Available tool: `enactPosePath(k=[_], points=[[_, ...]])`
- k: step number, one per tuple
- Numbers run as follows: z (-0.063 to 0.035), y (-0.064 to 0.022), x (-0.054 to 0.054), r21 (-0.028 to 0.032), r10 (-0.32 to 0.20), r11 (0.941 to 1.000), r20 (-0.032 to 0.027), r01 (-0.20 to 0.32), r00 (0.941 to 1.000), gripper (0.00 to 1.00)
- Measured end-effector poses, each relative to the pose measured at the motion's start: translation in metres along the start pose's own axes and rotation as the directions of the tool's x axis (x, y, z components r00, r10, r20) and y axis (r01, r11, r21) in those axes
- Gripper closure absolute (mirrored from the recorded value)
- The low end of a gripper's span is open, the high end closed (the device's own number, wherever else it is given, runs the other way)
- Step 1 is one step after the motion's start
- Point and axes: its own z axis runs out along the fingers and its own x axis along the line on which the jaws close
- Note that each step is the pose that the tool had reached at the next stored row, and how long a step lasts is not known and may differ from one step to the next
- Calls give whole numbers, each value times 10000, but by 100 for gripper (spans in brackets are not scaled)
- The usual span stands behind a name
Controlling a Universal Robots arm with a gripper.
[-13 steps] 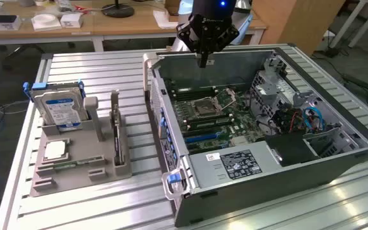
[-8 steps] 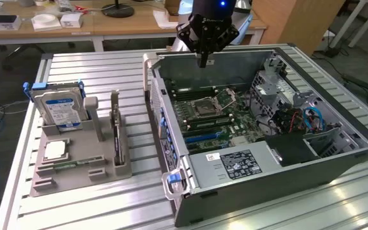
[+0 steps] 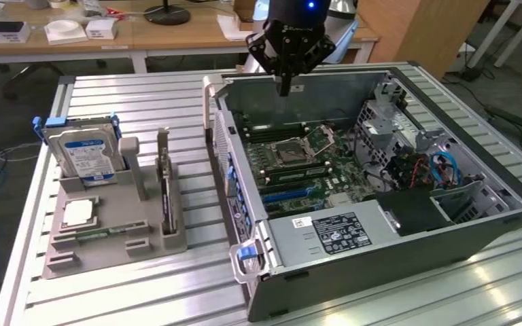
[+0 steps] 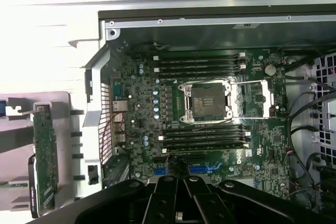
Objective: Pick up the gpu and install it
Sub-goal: 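Reach for the gpu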
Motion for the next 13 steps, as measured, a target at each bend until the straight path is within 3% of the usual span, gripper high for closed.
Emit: enactPosePath(k=[13], points=[[-4,-12,140,0,-1,10000,0,1,10000,90]])
